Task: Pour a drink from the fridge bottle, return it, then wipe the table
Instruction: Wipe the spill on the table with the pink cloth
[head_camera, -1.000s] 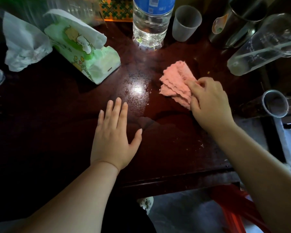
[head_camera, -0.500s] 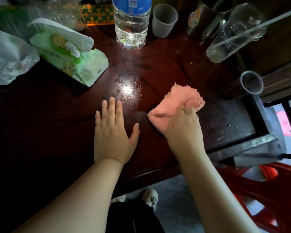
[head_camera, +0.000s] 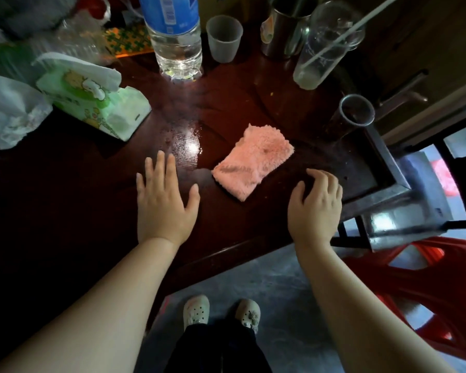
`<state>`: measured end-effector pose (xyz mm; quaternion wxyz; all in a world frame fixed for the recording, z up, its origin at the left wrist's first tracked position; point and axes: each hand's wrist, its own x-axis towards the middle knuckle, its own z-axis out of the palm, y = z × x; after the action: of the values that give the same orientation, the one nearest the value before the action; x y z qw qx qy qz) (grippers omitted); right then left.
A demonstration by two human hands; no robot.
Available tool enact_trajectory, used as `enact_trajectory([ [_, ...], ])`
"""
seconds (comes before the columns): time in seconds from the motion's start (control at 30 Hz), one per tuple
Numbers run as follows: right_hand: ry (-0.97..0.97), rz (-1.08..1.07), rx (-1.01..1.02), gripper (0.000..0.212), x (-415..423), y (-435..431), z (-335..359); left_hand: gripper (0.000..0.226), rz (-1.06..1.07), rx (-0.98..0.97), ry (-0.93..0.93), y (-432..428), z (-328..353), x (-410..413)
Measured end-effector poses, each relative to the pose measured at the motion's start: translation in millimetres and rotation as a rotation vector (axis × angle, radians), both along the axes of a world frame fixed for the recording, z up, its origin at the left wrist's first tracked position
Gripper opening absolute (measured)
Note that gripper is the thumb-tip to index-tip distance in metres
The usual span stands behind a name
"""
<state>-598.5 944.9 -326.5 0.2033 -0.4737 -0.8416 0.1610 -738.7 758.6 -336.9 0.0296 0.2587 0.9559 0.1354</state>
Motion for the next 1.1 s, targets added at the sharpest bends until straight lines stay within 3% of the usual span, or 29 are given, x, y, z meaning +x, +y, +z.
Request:
enact_trajectory([
  [0.2,-0.062,0.015,-0.032,0.037,-0.4,2.5,1.0,0.054,-0.186,0.118,0.144,4.0,13.6,11.7],
  [0.33,-0.022,0.0,-0.053,0.039,-1.1,3.2,-0.7,0.052,-0.476,0.175,0.146,58.1,31.0,18.9],
  [0.43,-0.031,-0.006,-0.044,0.039,-1.4,4.7,-3.1,0.052,-0.606,0.11,0.134,109.8,33.8,18.0],
  [0.53,-0.045,0.0,-0.038,0.039,-1.9,5.5,-5.0,0.059,-0.688,-0.095,0.125,138.9,22.7,9.6],
  [0.63,-0.036,-0.003,-0.029,0.039,-1.5,4.1,-4.7,0.058,-0.727,-0.215,0.159,138.0,4.1,4.8],
  [0.83,-0.032,-0.002,-0.043,0.039,-1.1,4.2,-4.5,0.056,-0.859,-0.135,0.157,125.2,2.6,-3.6],
  [1.1,-0.024,-0.005,-0.056,0.039,-1.5,2.7,-4.3,0.065,-1.232,-0.131,0.056,75.7,6.4,-41.2],
])
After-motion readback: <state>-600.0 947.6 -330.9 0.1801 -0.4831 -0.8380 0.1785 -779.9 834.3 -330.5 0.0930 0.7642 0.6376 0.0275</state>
